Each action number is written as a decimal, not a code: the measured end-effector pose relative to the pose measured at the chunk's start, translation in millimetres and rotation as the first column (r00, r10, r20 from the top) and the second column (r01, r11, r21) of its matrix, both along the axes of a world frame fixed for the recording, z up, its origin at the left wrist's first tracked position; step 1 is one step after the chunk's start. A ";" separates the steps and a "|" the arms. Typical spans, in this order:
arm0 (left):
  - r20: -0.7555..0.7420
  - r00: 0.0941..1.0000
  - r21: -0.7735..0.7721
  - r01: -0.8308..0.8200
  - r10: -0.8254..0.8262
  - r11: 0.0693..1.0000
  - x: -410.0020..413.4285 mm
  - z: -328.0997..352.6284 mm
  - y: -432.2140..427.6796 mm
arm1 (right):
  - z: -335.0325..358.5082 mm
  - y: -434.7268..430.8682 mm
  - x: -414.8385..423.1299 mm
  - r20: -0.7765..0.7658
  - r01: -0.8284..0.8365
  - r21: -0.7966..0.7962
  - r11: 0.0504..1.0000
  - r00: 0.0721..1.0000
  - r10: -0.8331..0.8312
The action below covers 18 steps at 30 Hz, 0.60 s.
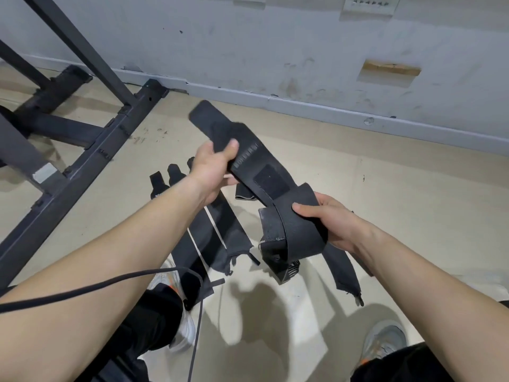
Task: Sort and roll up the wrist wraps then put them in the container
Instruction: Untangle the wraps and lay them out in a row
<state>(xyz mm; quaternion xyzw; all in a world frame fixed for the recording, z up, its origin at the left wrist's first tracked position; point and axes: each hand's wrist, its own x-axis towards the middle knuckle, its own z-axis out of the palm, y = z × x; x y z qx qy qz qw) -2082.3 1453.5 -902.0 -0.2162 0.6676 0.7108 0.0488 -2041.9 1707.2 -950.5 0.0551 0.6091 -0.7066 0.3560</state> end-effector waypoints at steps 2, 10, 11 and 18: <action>-0.051 0.983 0.086 -0.170 0.175 0.982 -8.8 12.1 -11.1 | -3.6 1.9 -2.0 -0.045 -0.079 0.034 0.996 0.996 0.081; -0.077 0.997 0.146 -0.016 0.028 0.989 -15.6 25.8 -12.8 | 0.2 1.4 -1.8 -0.168 0.076 0.118 0.990 0.984 -0.056; -0.076 0.996 0.124 0.063 -0.054 0.990 -11.7 24.3 -5.7 | 4.6 0.6 -3.0 -0.184 0.080 0.094 0.992 0.981 -0.062; -0.028 0.865 -0.023 0.501 -0.502 0.865 3.9 27.5 17.6 | 23.3 7.2 -15.0 -0.297 -0.074 0.210 0.975 0.945 0.135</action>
